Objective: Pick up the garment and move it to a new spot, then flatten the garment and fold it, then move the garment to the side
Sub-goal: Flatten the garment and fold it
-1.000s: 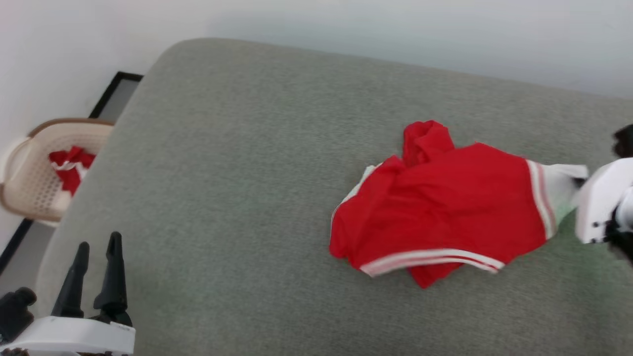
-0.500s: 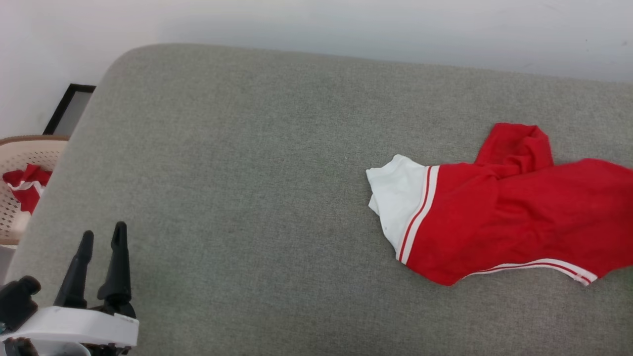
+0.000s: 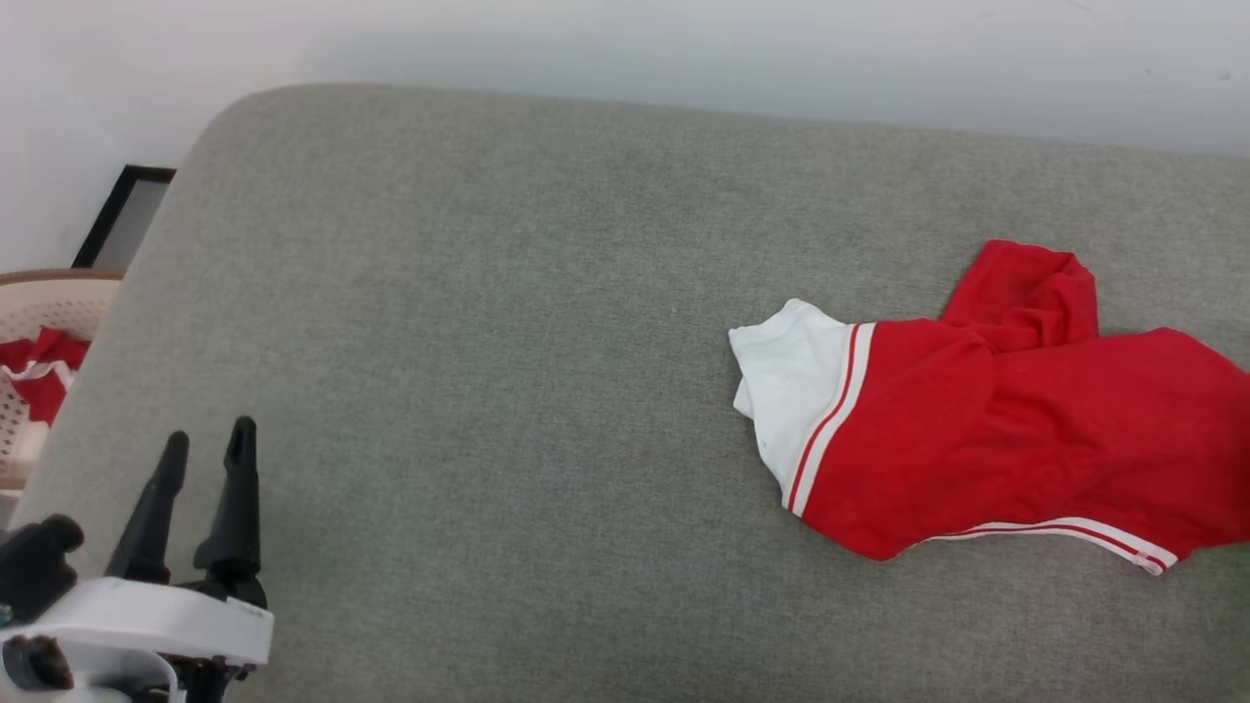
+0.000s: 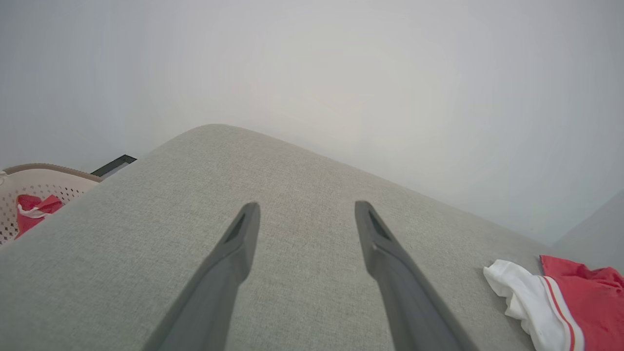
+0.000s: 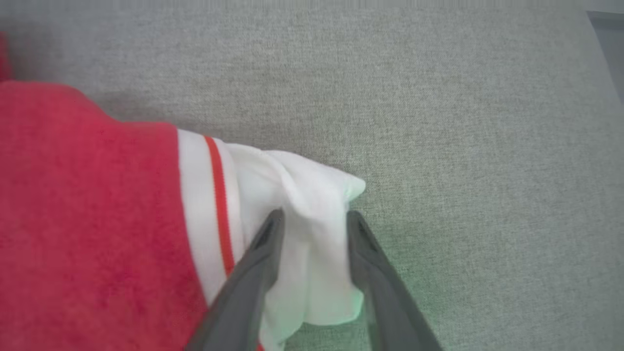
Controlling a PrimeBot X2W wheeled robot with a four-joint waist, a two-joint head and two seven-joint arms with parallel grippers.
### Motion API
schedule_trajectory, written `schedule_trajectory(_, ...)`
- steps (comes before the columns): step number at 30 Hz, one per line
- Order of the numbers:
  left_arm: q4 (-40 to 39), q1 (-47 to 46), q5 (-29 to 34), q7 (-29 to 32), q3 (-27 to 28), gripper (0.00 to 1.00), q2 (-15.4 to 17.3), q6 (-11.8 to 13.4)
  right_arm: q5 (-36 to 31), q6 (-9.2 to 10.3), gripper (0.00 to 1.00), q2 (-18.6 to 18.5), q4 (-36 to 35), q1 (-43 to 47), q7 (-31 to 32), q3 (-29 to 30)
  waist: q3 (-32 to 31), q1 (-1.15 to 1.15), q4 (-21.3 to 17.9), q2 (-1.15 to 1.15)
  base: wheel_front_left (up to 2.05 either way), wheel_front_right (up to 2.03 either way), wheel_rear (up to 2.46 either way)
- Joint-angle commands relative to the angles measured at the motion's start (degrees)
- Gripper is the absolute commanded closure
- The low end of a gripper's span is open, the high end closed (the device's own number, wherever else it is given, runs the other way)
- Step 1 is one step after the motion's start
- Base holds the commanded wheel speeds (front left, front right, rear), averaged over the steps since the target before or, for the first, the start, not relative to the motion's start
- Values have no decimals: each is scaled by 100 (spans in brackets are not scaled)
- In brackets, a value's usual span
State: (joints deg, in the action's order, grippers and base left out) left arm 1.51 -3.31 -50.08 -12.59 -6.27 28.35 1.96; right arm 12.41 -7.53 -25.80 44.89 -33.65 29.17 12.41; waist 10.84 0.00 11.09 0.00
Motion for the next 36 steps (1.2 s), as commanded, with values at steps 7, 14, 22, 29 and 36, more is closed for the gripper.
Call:
schedule_trajectory(7,-173,-332,-6,479,-165,0,237,-63,169,9,0,70,-251,-137,-131,-340,-182,0,-230,0,0,0,0)
schedule_trajectory(14,-445,-926,-227,1547,-473,0,507,-56,472,8,0,260,-1118,224,-827,-523,-315,0,-526,0,0,0,0)
schedule_trajectory(22,-448,-1989,-478,2967,-950,0,597,77,432,8,0,697,-2281,686,-2058,-656,-268,0,-984,0,0,0,0)
schedule_trajectory(29,94,-2822,-690,3987,-1345,0,497,113,132,9,0,1077,-2985,928,-2652,-696,-30,0,-1344,0,0,0,0)
schedule_trajectory(36,764,-3598,-746,4999,-1828,0,275,274,-117,9,0,1463,-3556,1088,-2916,-710,353,0,-1679,0,0,0,0)
